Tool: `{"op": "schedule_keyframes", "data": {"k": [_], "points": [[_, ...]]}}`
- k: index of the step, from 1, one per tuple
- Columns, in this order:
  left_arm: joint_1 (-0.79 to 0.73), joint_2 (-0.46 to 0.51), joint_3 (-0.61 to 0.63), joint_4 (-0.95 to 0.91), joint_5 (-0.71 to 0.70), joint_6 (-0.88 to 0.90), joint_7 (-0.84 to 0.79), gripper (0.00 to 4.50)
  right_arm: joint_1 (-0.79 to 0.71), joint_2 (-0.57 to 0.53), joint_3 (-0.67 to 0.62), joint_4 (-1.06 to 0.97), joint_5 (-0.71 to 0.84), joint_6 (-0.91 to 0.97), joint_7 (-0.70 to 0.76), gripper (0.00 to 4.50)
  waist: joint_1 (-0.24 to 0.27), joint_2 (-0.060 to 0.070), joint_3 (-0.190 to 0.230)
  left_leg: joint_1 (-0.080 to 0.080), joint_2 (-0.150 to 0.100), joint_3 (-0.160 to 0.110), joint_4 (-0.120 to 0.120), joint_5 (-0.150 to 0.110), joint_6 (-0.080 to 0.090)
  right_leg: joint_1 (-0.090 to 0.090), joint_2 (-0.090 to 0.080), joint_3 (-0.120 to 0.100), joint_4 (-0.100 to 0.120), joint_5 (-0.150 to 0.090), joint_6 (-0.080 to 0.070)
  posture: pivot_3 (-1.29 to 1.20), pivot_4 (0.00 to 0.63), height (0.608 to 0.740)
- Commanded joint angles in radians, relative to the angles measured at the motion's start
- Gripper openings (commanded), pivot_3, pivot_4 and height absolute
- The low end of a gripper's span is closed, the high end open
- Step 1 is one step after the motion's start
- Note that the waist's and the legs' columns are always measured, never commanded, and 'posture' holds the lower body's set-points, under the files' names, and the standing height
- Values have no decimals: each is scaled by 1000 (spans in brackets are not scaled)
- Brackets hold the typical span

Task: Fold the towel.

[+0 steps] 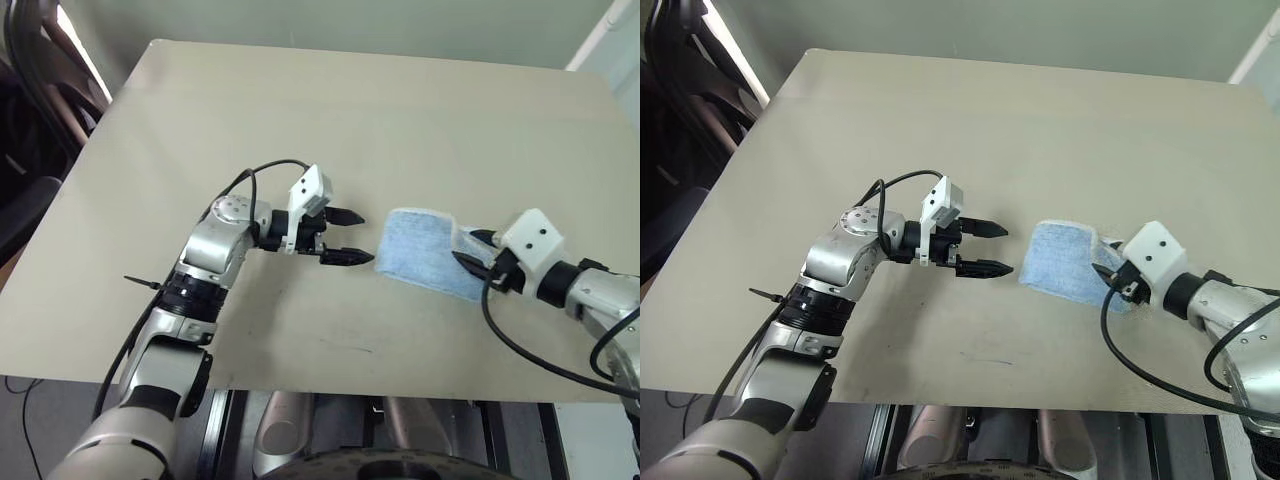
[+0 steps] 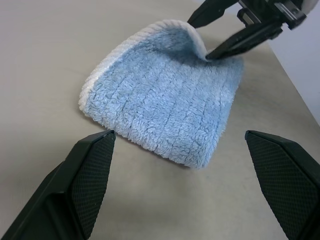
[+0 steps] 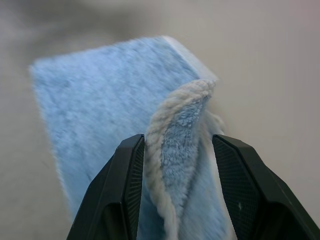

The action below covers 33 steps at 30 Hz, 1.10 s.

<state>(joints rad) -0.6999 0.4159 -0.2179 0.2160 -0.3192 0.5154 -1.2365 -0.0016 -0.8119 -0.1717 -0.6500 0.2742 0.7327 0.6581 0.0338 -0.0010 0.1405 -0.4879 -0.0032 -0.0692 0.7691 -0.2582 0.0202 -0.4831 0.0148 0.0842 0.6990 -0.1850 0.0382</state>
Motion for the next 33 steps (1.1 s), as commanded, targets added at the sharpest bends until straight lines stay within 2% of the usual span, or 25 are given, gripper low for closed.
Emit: {"op": "schedule_keyframes", "data": {"k": [1, 7, 14, 17, 20, 22, 23, 26, 33], "points": [[-9, -3, 0, -5, -1, -20, -3, 4500, 5, -16, -68, -31, 4, 22, -17, 2273, 0, 0, 0, 0, 0, 0, 0, 0, 0, 0, 0, 0, 0, 0, 0, 0, 150, 697], [-16, -10, -3, 6, 1, -32, -4, 4500, 1, -24, -116, 12, -32, 53, -64, 2273, 0, 0, 0, 0, 0, 0, 0, 0, 0, 0, 0, 0, 0, 0, 0, 0, 150, 697], [-10, -30, 26, 17, -14, -99, 1, 4500, -54, 58, -225, 7, 86, 105, -72, 2273, -1, 0, 0, 0, 0, 0, 0, 0, 0, 0, 0, 0, 0, 0, 0, 0, 150, 697], [-8, -62, 68, 29, -38, -171, 12, 4500, -82, 90, -251, 12, 125, 123, -83, 2834, 0, 0, 0, 0, 0, 0, 0, 0, 0, 0, 0, 0, 0, 0, 0, 0, 150, 697], [-26, -90, 102, 44, -61, -160, 41, 4500, -112, 108, -270, -12, 249, 226, -60, 3838, 0, 0, 0, 0, 0, 0, 0, 0, 0, 0, 0, 0, 0, 0, 1, 0, 150, 697], [-32, -105, 116, 43, -82, -162, 36, 4500, -120, 109, -251, -22, 259, 228, -73, 4463, -1, 0, 0, 0, 0, 0, 0, 0, 0, 0, 0, 0, 0, -1, 2, 0, 150, 697], [-33, -112, 122, 41, -92, -164, 35, 4500, -123, 109, -241, -23, 260, 223, -82, 4463, 0, 0, 0, 0, 0, 0, 0, 1, 0, 0, 0, 0, 0, -1, 2, 0, 150, 697], [-33, -118, 121, 27, -119, -162, -7, 3916, -145, 135, -208, -23, 289, 230, -101, 3999, -1, 0, 0, 0, 0, 0, 0, 1, 0, 0, 0, 0, 0, 0, 1, 0, 150, 697], [-29, -143, 85, 54, -95, -234, -52, 1396, -183, 213, -172, 4, 320, 200, -146, 1493, -1, 0, 0, 0, -1, 0, 0, 1, 1, 0, 0, 0, 0, 0, 1, 0, 150, 697]]}}
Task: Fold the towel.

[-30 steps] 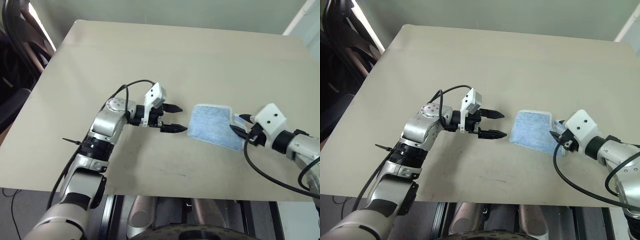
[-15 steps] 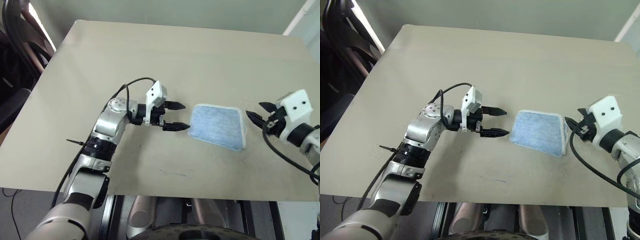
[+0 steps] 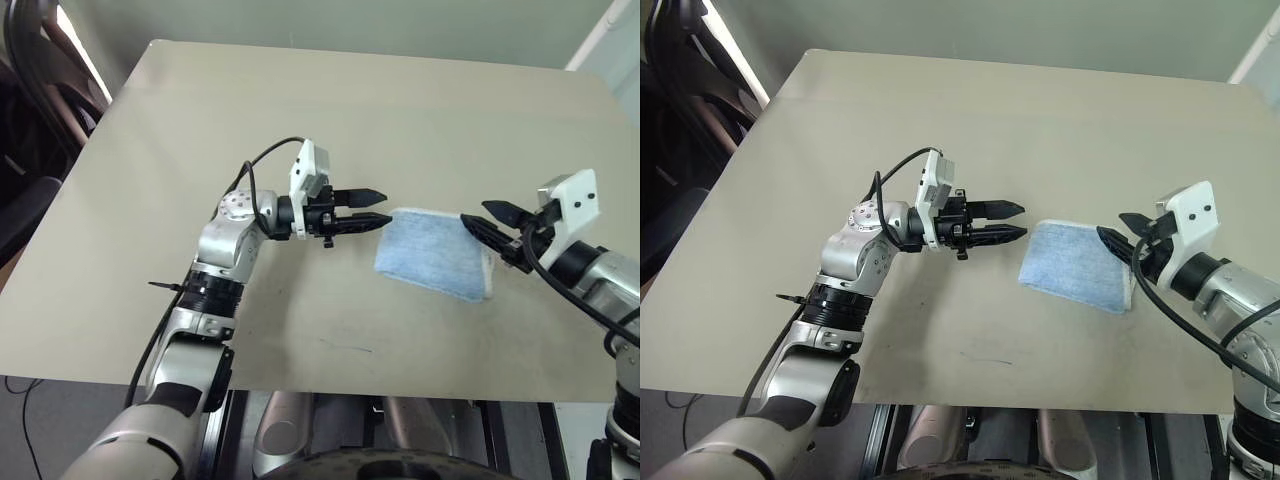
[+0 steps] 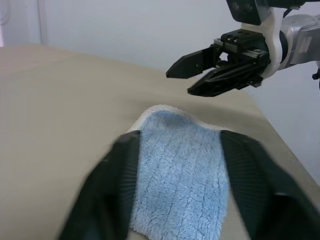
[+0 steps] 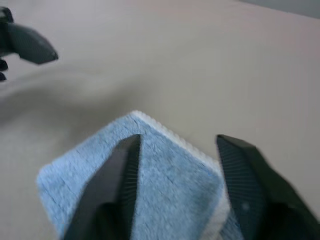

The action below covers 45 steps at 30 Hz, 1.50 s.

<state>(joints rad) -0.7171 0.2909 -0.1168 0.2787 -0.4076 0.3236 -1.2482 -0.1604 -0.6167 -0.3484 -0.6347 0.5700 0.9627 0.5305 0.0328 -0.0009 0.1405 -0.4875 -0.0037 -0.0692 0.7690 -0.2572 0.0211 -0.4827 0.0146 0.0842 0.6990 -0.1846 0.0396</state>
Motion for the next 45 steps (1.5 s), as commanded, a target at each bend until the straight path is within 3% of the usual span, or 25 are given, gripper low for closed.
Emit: {"op": "schedule_keyframes", "data": {"k": [1, 4, 5, 8, 19, 25, 32, 39, 42, 44, 45], "points": [[-12, -23, -23, -6, -6, -48, -48, 1036, -28, 25, 14, -7, 24, -35, -21, 1160, 0, 0, 0, 0, 0, 0, 0, 0, 0, 0, 0, 0, 0, 0, 0, 0, 150, 697], [-18, -40, -54, 12, 15, -79, -69, 8, -39, 56, 48, 26, 19, -59, -30, 85, 0, 0, 0, 0, 0, 0, 0, 0, 0, 0, 0, 0, 0, 0, 0, 0, 150, 697], [-21, -42, -74, 21, 25, -87, -91, 0, -44, 68, 67, 48, 6, -73, -36, 33, 0, 0, 0, 0, 0, 0, 0, 0, 0, 0, 0, 0, 0, 1, 0, 0, 150, 697], [-31, -63, -117, 68, 66, -149, -115, 0, -67, 110, 78, 123, 2, -78, -73, 33, -1, 0, 0, 0, 0, 0, 0, 0, 0, 0, 0, 0, 0, 1, 0, 0, 150, 697], [-166, -237, -168, 483, 286, -438, 64, 0, -13, 147, 111, 271, -66, -223, -70, 33, 1, 0, 0, 0, -1, -1, 0, 1, 2, 1, -2, 0, 0, 4, 5, 0, 150, 697], [-96, -250, -268, 653, 446, -612, 110, 0, 67, 214, 176, 462, -178, -348, -103, 33, -1, 2, -1, 0, -1, -1, 0, 0, 2, 1, -2, 0, -1, 6, 10, 0, 150, 697], [-86, -267, -200, 664, 419, -611, 162, 0, 70, 236, 160, 498, -173, -382, -105, 33, -5, 2, -9, 27, -2, -2, 0, -8, 5, 27, -2, 0, -4, -9, 12, 0, 150, 697], [-122, -256, -123, 609, 351, -545, 127, 0, 44, 196, 128, 435, -103, -330, -60, 33, -5, 3, -9, 26, -2, -2, 0, -14, -4, 27, -2, 1, -4, -10, 12, 0, 150, 697], [-129, -235, -86, 504, 285, -456, 73, 0, 19, 166, 77, 345, -16, -280, -46, 524, -5, 5, -8, 19, -2, -2, 0, -12, -1, 20, -2, 1, -3, -9, 12, 0, 150, 697], [-123, -228, -85, 466, 276, -426, 66, 0, 13, 159, 62, 330, 8, -259, -53, 1209, -4, 6, -8, 12, -2, -1, 0, -6, 2, 13, -1, 1, -2, -8, 10, 0, 150, 697], [-119, -227, -85, 455, 275, -416, 66, 0, 13, 157, 61, 328, 13, -253, -55, 1542, -4, 6, -8, 11, -2, -1, -1, -6, 2, 11, -1, 0, -2, -3, 2, 0, 150, 697]]}}
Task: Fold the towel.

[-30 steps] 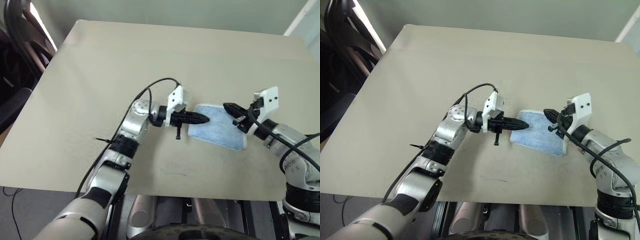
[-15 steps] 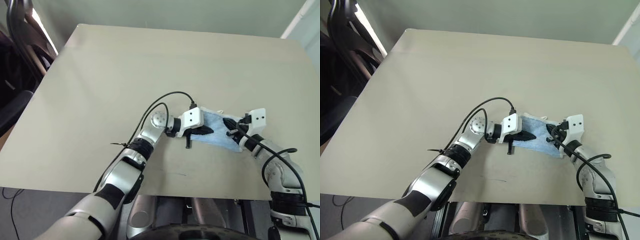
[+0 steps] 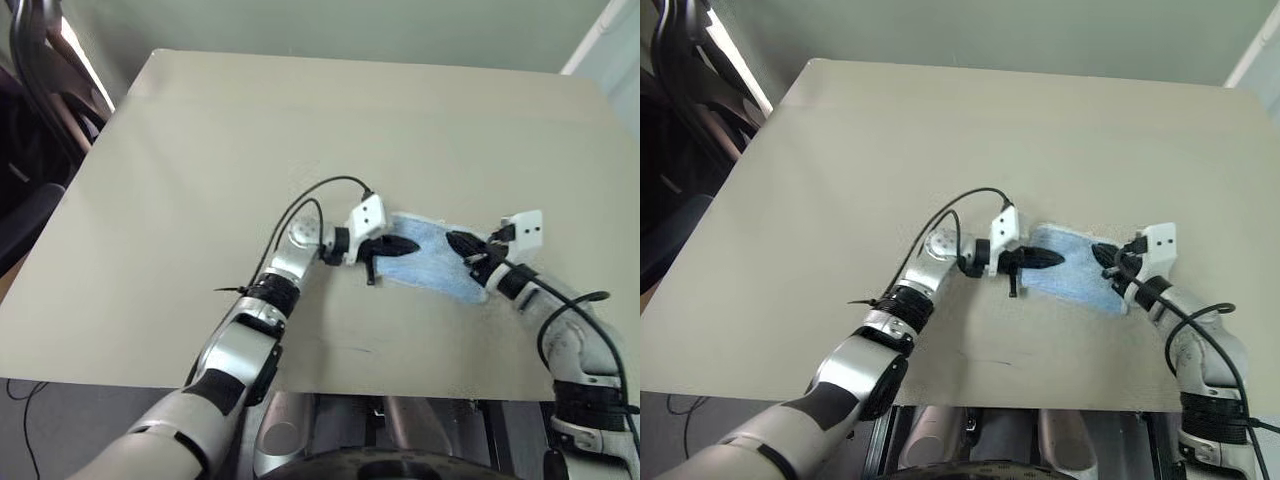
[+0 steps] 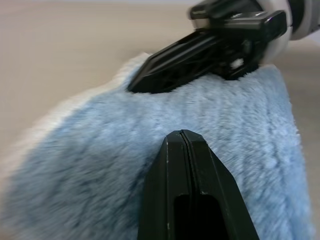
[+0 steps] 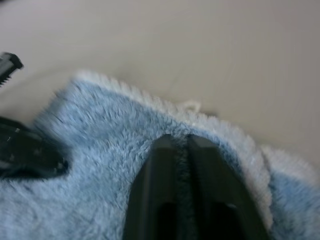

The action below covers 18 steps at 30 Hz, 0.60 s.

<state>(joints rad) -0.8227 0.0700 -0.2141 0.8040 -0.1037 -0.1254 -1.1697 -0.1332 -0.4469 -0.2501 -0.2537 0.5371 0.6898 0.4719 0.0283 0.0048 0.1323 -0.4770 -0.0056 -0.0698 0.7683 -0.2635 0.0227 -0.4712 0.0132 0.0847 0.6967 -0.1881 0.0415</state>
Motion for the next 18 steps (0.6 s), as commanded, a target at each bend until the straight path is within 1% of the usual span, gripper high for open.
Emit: {"op": "schedule_keyframes", "data": {"k": [1, 3, 4, 6, 7, 8, 9, 10, 13, 14, 16, 17, 18], "points": [[-10, -5, 12, -81, -30, 43, -12, 0, -14, -14, -38, -56, 50, 24, 1, 1899, 2, 0, 0, 0, 0, 0, 0, 0, 0, 0, 0, 0, 0, 0, -1, 0, 150, 697], [3, 11, 63, -220, -113, 156, 1, 0, -46, -55, -100, -92, 125, 75, 14, 2609, 3, 1, 1, 0, 0, 0, 0, -1, 0, 0, 0, 0, 0, -2, 0, 0, 150, 697], [11, 21, 89, -286, -156, 222, 10, 177, -61, -76, -127, -108, 167, 106, 19, 2962, 3, 1, 1, -3, 0, 1, 0, -1, 0, -3, -1, 0, -1, -2, 0, 0, 150, 697], [27, 45, 117, -373, -208, 328, 22, 591, -77, -110, -163, -115, 233, 168, 16, 3607, 2, 1, 1, -11, -1, 3, 0, 1, 1, -10, -1, 1, 0, 0, 3, 0, 150, 697], [37, 68, 123, -401, -213, 355, 26, 974, -75, -139, -180, -109, 267, 213, 24, 4039, 2, 1, 0, -12, -1, 3, 0, 1, 0, -11, -2, 1, -1, 1, 5, 0, 150, 697], [47, 90, 125, -422, -215, 376, 26, 1303, -67, -170, -192, -97, 292, 255, 39, 4366, 2, 1, 0, -11, 0, 3, 0, 2, -1, -10, -2, 1, -1, 1, 5, 0, 150, 697], [57, 111, 130, -439, -218, 393, 30, 1686, -57, -203, -209, -68, 307, 282, 58, 4500, 2, 1, 0, -10, 0, 3, 0, 2, -1, -10, -1, 1, -1, 1, 4, 0, 150, 697], [64, 123, 132, -452, -222, 406, 35, 2059, -50, -225, -220, -46, 317, 298, 70, 4500, 3, 1, 0, -9, 0, 3, -1, 2, -1, -9, -1, 0, -1, -2, 0, 0, 150, 697], [99, 177, 132, -511, -227, 446, 41, 3097, -58, -316, -273, 78, 382, 398, 131, 4500, 4, 1, 1, -9, 0, 2, -1, 1, -1, -9, -1, 0, 0, -2, -1, 0, 150, 697], [109, 192, 129, -530, -231, 463, 37, 3507, -60, -340, -280, 106, 395, 423, 147, 4500, 5, 1, 1, -10, 0, 2, -1, 2, 0, -9, -2, 0, 0, -2, 0, 0, 150, 697], [140, 235, 118, -575, -242, 487, 5, 4175, -72, -388, -274, 176, 409, 491, 171, 4500, 4, 1, 1, -10, 0, 2, 0, 2, 0, -10, -2, 1, 0, -1, 0, 0, 150, 697], [160, 261, 110, -590, -241, 486, -15, 4472, -77, -410, -268, 207, 420, 528, 188, 4500, 3, 1, 1, -10, 0, 2, 0, 2, 0, -10, -2, 1, 0, -1, -1, 0, 150, 697], [179, 286, 103, -605, -240, 478, -39, 4472, -81, -426, -263, 232, 435, 564, 206, 4500, 2, 1, 1, -10, 0, 2, -1, 2, 0, -10, -1, 1, 0, -1, -1, 0, 150, 697]]}}
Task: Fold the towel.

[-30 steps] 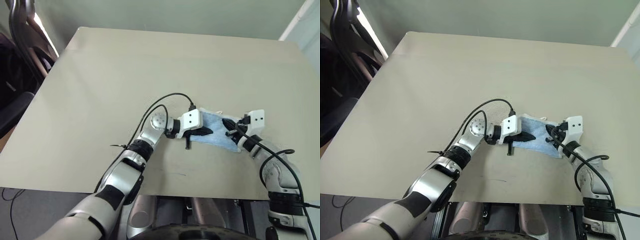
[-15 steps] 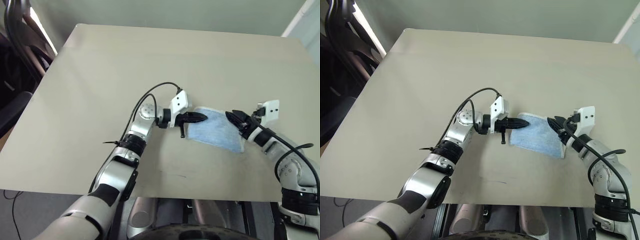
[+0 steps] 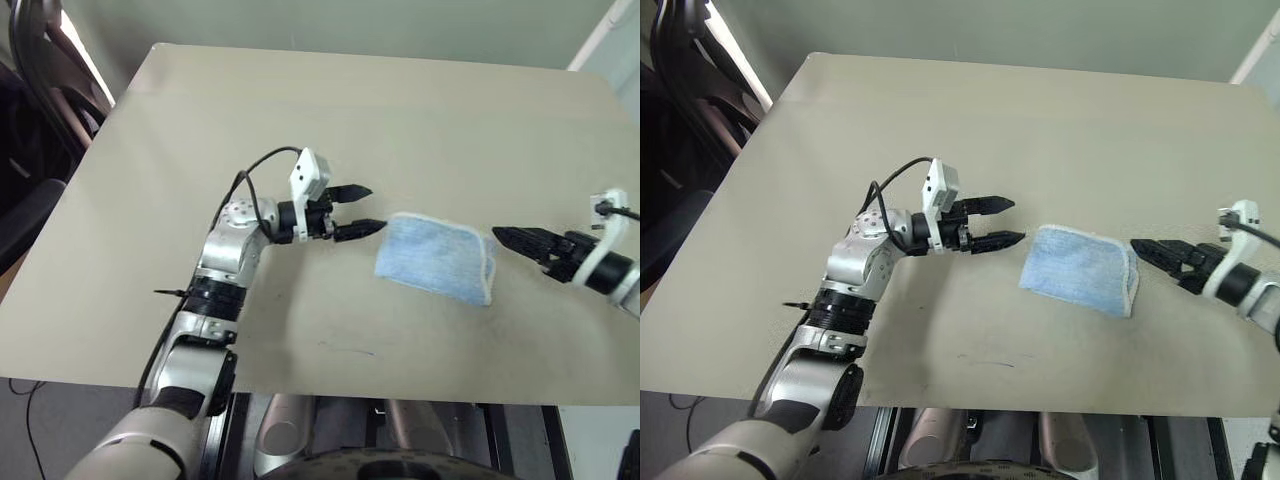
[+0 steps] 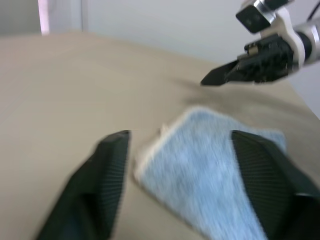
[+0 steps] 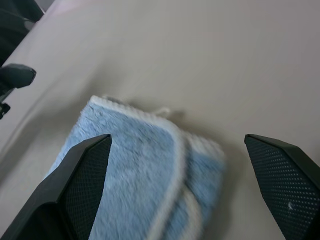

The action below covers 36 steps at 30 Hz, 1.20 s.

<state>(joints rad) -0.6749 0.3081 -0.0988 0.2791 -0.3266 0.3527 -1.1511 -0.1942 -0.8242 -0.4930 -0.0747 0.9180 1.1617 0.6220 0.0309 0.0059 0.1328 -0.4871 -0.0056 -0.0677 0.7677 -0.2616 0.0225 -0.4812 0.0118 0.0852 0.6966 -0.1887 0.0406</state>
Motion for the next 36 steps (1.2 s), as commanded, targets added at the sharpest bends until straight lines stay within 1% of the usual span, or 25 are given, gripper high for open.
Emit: {"op": "schedule_keyframes", "data": {"k": [1, 3, 6, 12, 17, 20, 24, 28, 36], "points": [[50, 73, -20, -97, -19, -1, -81, 4472, -28, -60, -16, 75, 71, 129, 72, 4500, -1, 0, 0, 0, 0, 0, 0, 0, 0, 0, 0, 0, 0, 0, 0, 0, 150, 697], [73, 103, -23, -124, -28, 16, -96, 4472, -43, -77, -3, 103, 83, 174, 93, 4500, -3, 0, 0, 0, 1, 0, -1, 0, -1, -1, 1, 0, 0, 0, -1, 0, 150, 697], [85, 120, -14, -138, -37, 32, -85, 4472, -57, -84, 16, 131, 77, 199, 114, 4500, -5, 0, 0, 0, 1, -1, -1, 0, -1, -1, 1, 0, 1, 0, -1, 0, 150, 697], [118, 151, -24, -151, -24, 18, -75, 4472, -53, -42, 104, 184, 29, 187, 134, 4500, -4, 1, 0, 0, 1, -2, -1, 0, 0, -1, 1, 0, 0, 0, -2, 0, 150, 697], [137, 159, -34, -185, -33, 36, -72, 4472, -68, 5, 143, 211, 20, 194, 144, 4500, -9, 0, -1, 0, 1, -2, -1, -1, 0, -1, 1, 0, 0, 1, -2, 0, 150, 697], [138, 156, -31, -186, -32, 43, -58, 4472, -80, 32, 162, 212, 22, 203, 151, 4500, -20, 0, -1, 2, 1, -2, -1, -1, 0, 0, 2, -1, 1, 1, -4, 0, 150, 697], [137, 157, -36, -185, -33, 47, -60, 4472, -111, 74, 162, 197, 44, 228, 147, 4500, -34, 0, -1, 4, 3, -2, -2, -1, -1, 1, 3, -1, 1, 1, -5, 0, 150, 697], [138, 155, -41, -183, -28, 42, -58, 4472, -124, 117, 171, 165, 53, 257, 135, 4500, -36, 0, -1, 6, 3, -2, -4, -1, -1, 1, 3, 0, 1, 1, -6, 0, 150, 697], [144, 151, -42, -171, -15, 21, -46, 4472, -125, 144, 197, 187, 17, 217, 154, 4500, -36, 0, -1, 9, 3, -3, -10, 1, -4, 1, 3, 0, 1, 1, -8, 0, 150, 697]]}}
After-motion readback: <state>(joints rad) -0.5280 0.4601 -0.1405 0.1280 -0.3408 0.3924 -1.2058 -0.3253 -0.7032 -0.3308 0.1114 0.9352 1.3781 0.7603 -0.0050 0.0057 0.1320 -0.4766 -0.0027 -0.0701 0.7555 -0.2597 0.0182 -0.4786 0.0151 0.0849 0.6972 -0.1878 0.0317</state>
